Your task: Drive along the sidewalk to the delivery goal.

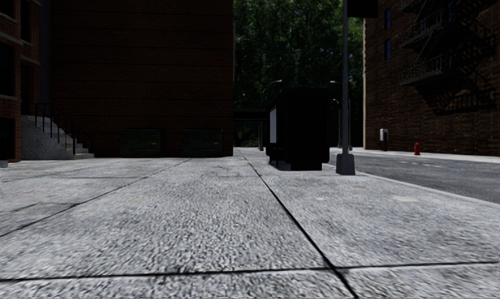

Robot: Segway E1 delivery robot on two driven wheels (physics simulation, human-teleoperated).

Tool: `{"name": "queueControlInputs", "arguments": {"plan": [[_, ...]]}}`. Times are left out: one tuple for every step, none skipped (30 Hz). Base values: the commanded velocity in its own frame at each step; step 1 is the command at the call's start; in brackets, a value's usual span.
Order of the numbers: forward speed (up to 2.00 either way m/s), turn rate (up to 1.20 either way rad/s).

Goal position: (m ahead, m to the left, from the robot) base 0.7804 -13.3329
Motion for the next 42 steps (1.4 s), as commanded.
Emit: {"name": "queueControlInputs", "arguments": {"plan": [[2.0,0.0],[2.0,0.0],[2.0,0.0],[2.0,0.0],[2.0,0.0],[2.0,0.0],[2.0,0.0],[2.0,0.0],[2.0,0.0],[2.0,0.0],[2.0,0.0],[2.0,0.0],[2.0,0.0],[2.0,0.0],[2.0,0.0],[2.0,0.0],[2.0,0.0],[2.0,0.0],[2.0,0.0],[2.0,0.0],[2.0,0.0],[2.0,0.0],[2.0,0.0],[2.0,0.0],[2.0,0.0],[2.0,0.0],[2.0,0.0],[2.0,0.0],[2.0,0.0],[2.0,0.0],[2.0,0.0],[2.0,0.0],[2.0,0.0],[2.0,0.0],[2.0,0.0],[2.0,0.0],[2.0,0.0],[2.0,0.0],[2.0,0.0],[2.0,0.0],[2.0,0.0],[2.0,0.0]]}}
